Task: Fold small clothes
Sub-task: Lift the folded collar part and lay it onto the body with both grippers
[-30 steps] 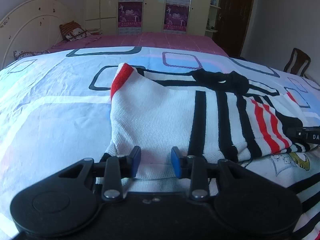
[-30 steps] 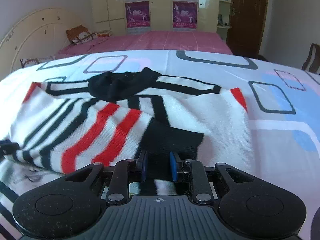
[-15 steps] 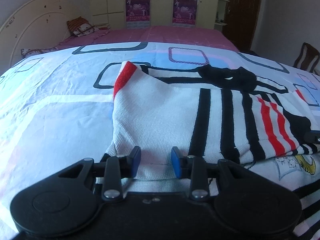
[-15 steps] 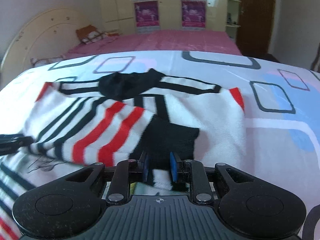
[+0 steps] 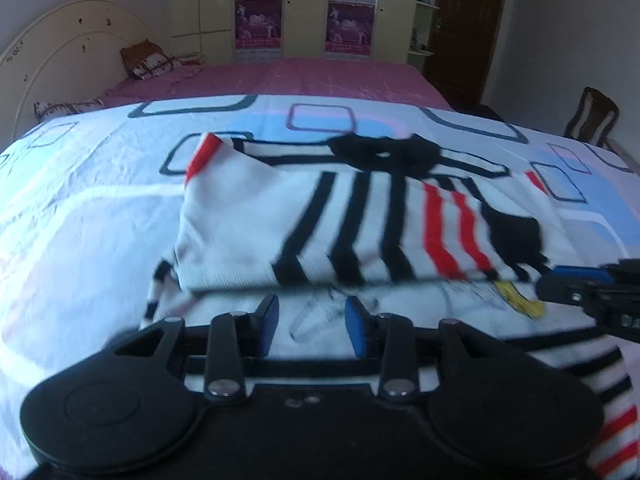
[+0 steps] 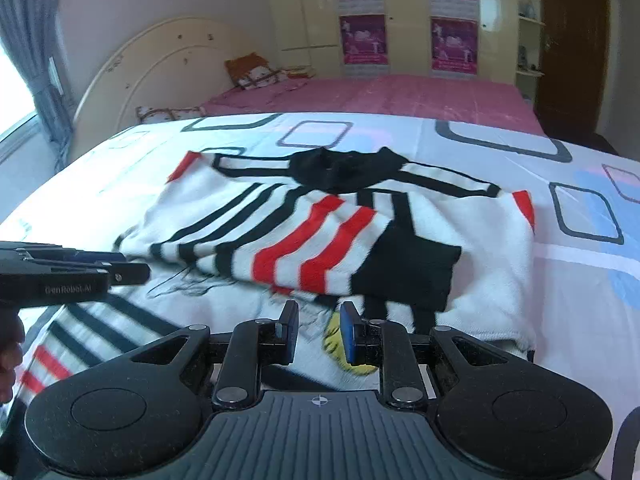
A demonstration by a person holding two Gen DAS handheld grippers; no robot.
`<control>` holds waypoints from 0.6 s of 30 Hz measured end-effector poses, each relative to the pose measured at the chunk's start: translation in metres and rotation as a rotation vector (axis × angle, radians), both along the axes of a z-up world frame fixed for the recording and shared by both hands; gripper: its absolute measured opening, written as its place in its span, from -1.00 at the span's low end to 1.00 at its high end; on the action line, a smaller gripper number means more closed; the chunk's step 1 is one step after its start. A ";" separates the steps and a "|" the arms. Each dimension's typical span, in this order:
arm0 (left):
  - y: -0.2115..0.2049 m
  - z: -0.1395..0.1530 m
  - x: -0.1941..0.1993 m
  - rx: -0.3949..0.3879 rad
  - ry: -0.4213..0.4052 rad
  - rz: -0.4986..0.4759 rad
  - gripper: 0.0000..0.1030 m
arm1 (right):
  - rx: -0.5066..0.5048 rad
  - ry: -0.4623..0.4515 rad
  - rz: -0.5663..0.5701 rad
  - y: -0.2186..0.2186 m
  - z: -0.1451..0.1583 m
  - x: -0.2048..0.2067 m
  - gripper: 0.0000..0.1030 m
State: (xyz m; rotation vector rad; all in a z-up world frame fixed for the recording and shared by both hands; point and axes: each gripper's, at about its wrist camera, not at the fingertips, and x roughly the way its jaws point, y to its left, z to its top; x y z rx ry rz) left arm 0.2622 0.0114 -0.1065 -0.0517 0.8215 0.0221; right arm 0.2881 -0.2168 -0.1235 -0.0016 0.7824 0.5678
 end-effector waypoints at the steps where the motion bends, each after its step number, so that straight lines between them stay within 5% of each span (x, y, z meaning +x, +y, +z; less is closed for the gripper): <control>1: -0.003 0.001 -0.005 0.003 0.002 -0.006 -0.30 | 0.001 -0.001 0.008 0.000 0.000 -0.005 -0.57; 6: -0.014 -0.001 -0.027 0.017 0.022 -0.042 -0.24 | -0.015 0.022 0.015 0.002 -0.008 -0.025 -0.57; 9: -0.018 -0.005 -0.039 0.031 0.033 -0.066 -0.01 | -0.010 0.045 0.002 0.002 -0.013 -0.038 -0.56; 15: -0.022 -0.023 -0.062 0.046 0.057 -0.162 -0.01 | -0.017 0.081 0.020 0.022 -0.021 -0.070 -0.56; 18: -0.013 -0.035 -0.075 0.062 0.091 -0.172 -0.03 | -0.098 0.088 0.014 0.032 -0.033 -0.082 -0.56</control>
